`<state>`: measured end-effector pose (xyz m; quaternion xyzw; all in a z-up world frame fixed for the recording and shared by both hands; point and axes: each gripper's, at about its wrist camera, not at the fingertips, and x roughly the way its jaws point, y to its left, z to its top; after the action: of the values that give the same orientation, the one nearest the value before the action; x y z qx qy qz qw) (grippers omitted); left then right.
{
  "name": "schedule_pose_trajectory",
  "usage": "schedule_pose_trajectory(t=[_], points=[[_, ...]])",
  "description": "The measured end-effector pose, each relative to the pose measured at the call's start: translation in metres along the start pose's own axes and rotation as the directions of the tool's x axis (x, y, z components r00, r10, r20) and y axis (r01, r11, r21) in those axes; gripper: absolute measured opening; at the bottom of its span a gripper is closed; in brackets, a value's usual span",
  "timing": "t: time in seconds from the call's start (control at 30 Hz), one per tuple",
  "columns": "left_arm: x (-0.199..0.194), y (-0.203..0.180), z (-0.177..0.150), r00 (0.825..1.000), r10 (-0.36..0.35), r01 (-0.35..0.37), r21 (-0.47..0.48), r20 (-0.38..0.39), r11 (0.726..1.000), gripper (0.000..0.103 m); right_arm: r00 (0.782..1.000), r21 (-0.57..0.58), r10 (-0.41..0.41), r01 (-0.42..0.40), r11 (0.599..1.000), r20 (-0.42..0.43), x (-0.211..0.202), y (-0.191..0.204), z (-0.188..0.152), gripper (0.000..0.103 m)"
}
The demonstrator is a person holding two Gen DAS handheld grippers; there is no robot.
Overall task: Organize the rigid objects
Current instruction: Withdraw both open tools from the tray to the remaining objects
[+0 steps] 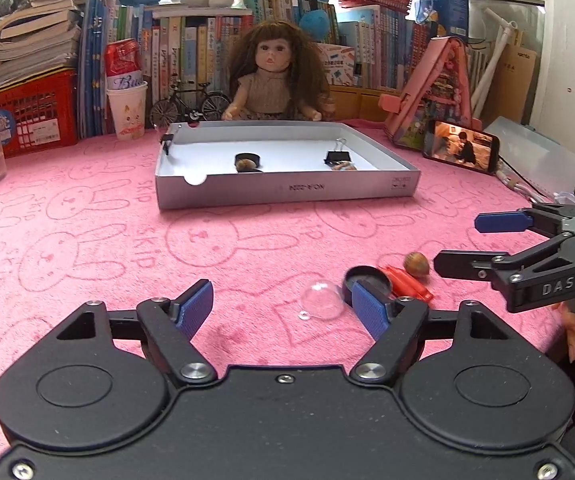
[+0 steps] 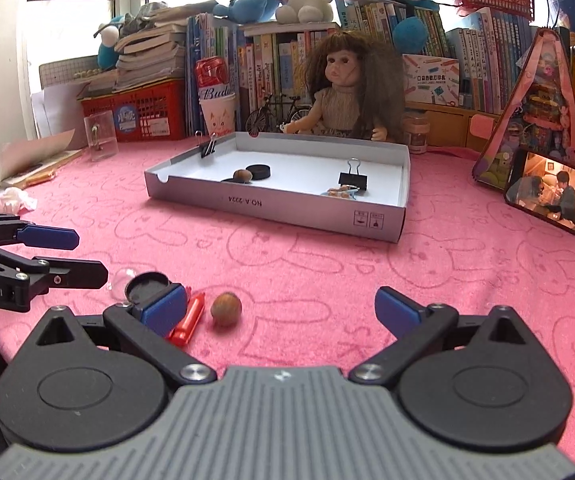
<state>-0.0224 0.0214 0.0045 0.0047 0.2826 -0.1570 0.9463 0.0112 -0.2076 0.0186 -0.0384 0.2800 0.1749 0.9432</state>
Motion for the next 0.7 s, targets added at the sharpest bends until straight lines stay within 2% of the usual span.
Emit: schedule_pose_trajectory(t=[0.17, 0.27, 0.53, 0.7], points=[[0.003, -0.010, -0.006, 1.000, 0.007, -0.007, 0.046, -0.011, 0.999, 0.055, 1.000, -0.020, -0.011, 0.011, 1.000, -0.008, 0.001, 0.003, -0.004, 0.103], [0.006, -0.011, -0.007, 1.000, -0.001, 0.002, 0.049, -0.021, 0.999, 0.049, 1.000, -0.017, -0.008, 0.008, 1.000, -0.017, 0.003, 0.003, -0.004, 0.097], [0.014, -0.022, -0.010, 1.000, 0.019, -0.018, 0.100, -0.006, 0.995, 0.044, 1.000, -0.017, 0.003, -0.003, 1.000, -0.023, 0.010, 0.010, -0.005, 0.086], [0.020, -0.026, -0.009, 0.999, 0.033, -0.034, 0.099, 0.011, 0.995, 0.046, 0.999, -0.015, -0.037, 0.036, 0.999, -0.019, 0.016, 0.014, -0.007, 0.079]])
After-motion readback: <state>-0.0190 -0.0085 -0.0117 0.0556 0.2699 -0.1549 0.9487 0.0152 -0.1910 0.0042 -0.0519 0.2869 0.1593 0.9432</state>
